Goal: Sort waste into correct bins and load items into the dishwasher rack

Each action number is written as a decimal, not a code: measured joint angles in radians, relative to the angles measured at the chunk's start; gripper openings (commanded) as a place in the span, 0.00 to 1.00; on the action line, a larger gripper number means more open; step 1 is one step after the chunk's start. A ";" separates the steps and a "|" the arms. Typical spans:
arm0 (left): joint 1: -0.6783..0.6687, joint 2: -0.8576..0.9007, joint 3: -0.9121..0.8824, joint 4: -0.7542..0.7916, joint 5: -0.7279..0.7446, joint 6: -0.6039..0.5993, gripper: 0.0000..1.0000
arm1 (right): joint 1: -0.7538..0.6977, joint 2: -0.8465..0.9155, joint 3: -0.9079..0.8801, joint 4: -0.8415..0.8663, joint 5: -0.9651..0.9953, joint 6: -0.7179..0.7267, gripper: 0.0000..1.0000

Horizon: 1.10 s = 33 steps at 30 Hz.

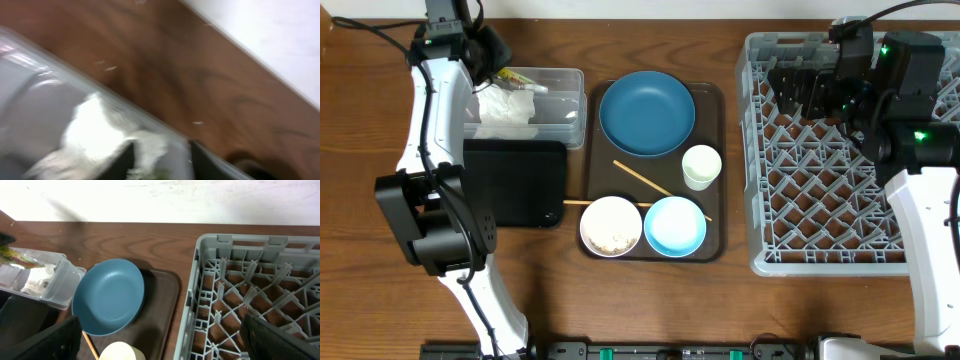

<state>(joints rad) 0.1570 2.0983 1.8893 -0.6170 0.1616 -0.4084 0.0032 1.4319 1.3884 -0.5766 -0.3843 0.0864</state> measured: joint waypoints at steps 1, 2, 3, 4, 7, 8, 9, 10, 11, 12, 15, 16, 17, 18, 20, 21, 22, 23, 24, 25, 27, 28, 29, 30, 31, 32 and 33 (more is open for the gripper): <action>0.000 0.000 0.000 0.005 0.026 0.006 0.88 | 0.000 0.000 0.000 0.000 0.000 0.000 0.99; 0.000 0.000 0.000 0.009 0.052 0.015 0.88 | 0.000 0.000 0.000 -0.001 0.000 0.000 0.99; -0.001 0.000 0.000 0.011 0.071 0.018 0.89 | 0.000 0.000 0.000 -0.001 0.000 0.000 0.99; -0.001 0.000 0.000 0.011 0.090 0.024 0.89 | 0.000 0.000 0.000 -0.002 0.000 0.000 0.99; 0.000 0.000 0.000 0.011 0.148 0.049 0.89 | 0.000 0.000 0.000 -0.003 -0.001 0.000 0.99; 0.000 0.000 0.000 0.010 0.168 0.056 0.89 | 0.000 0.000 0.000 -0.003 -0.002 0.000 0.99; 0.000 0.000 0.000 0.011 0.183 0.063 0.87 | 0.000 0.000 0.000 -0.003 -0.005 0.000 0.99; 0.000 0.000 0.000 0.011 0.200 0.067 0.84 | 0.002 0.001 0.000 -0.002 -0.009 0.000 0.99; 0.000 0.000 0.000 0.010 0.210 0.068 0.80 | 0.008 0.003 0.000 0.002 -0.014 0.000 0.99; 0.000 0.000 0.000 0.011 0.220 0.073 0.76 | 0.010 0.005 0.000 0.006 -0.019 0.000 0.99; 0.000 0.000 0.000 0.007 0.241 0.062 0.71 | 0.050 0.035 0.001 0.064 -0.064 0.000 0.99; 0.000 0.000 0.000 0.005 0.245 0.053 0.71 | 0.072 0.056 0.001 0.105 -0.088 0.004 0.99; 0.000 0.000 0.000 -0.010 0.252 0.019 0.70 | 0.090 0.074 0.003 0.146 -0.108 0.008 0.99; 0.000 0.000 0.000 -0.019 0.255 -0.008 0.69 | 0.115 0.100 0.003 0.200 -0.129 0.013 0.99; 0.000 0.000 0.000 -0.042 0.267 -0.073 0.66 | 0.174 0.157 0.005 0.313 -0.160 0.032 0.99; 0.000 0.000 0.000 -0.048 0.274 -0.095 0.65 | 0.202 0.182 0.005 0.360 -0.171 0.043 0.99; 0.000 0.000 0.000 -0.058 0.286 -0.124 0.65 | 0.235 0.211 0.005 0.418 -0.179 0.059 0.99; 0.000 0.000 0.000 -0.066 0.297 -0.149 0.65 | 0.267 0.240 0.005 0.476 -0.185 0.076 0.99; 0.000 0.000 0.000 -0.072 0.307 -0.168 0.65 | 0.291 0.262 0.006 0.521 -0.193 0.097 0.99; 0.000 0.000 0.000 -0.080 0.315 -0.191 0.65 | 0.320 0.286 0.005 0.570 -0.198 0.117 0.99; 0.000 -0.001 0.000 -0.091 0.338 -0.229 0.65 | 0.374 0.333 0.006 0.671 -0.206 0.161 0.99; 0.000 -0.002 0.000 -0.092 0.345 -0.247 0.65 | 0.401 0.353 0.006 0.717 -0.209 0.182 0.97; 0.000 -0.005 0.000 -0.093 0.355 -0.264 0.65 | 0.426 0.377 0.006 0.768 -0.210 0.204 0.96; 0.000 -0.010 0.000 -0.093 0.361 -0.277 0.65 | 0.443 0.394 0.006 0.797 -0.211 0.220 0.95; 0.000 -0.015 0.000 -0.094 0.365 -0.286 0.65 | 0.463 0.411 0.006 0.826 -0.209 0.240 0.94; 0.000 -0.024 0.000 -0.095 0.369 -0.296 0.65 | 0.484 0.432 0.007 0.854 -0.208 0.256 0.92; 0.001 -0.034 0.000 -0.098 0.372 -0.303 0.66 | 0.504 0.453 0.007 0.871 -0.203 0.274 0.91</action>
<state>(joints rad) 0.1577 2.0644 1.8893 -0.7155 0.5339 -0.7109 0.5068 1.8847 1.3952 0.2943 -0.5869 0.3599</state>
